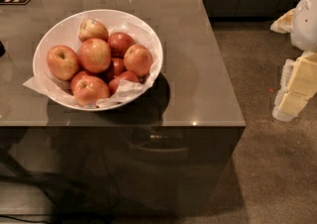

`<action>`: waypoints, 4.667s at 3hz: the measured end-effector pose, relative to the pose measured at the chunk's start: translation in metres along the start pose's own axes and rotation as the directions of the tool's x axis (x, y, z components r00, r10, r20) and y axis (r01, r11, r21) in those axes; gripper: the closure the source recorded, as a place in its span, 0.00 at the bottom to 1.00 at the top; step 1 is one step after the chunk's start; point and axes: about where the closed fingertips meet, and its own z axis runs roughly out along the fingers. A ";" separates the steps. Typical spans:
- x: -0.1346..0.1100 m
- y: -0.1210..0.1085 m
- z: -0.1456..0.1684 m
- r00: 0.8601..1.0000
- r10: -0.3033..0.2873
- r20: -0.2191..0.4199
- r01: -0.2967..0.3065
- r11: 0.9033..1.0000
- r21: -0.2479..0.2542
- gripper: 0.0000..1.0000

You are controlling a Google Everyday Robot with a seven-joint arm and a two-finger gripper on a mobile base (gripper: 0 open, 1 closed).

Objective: Pick apple from white bowl

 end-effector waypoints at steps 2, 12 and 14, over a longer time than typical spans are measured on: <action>-0.037 -0.005 -0.016 0.998 -0.061 -0.010 0.061 0.998 0.006 0.00; -0.307 -0.031 0.055 0.932 -0.185 0.311 0.245 0.956 -0.164 0.00; -0.318 -0.028 0.076 0.936 -0.159 0.313 0.239 0.942 -0.237 0.00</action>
Offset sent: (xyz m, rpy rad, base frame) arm 0.0122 0.0634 0.0423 -0.0603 0.0232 0.1284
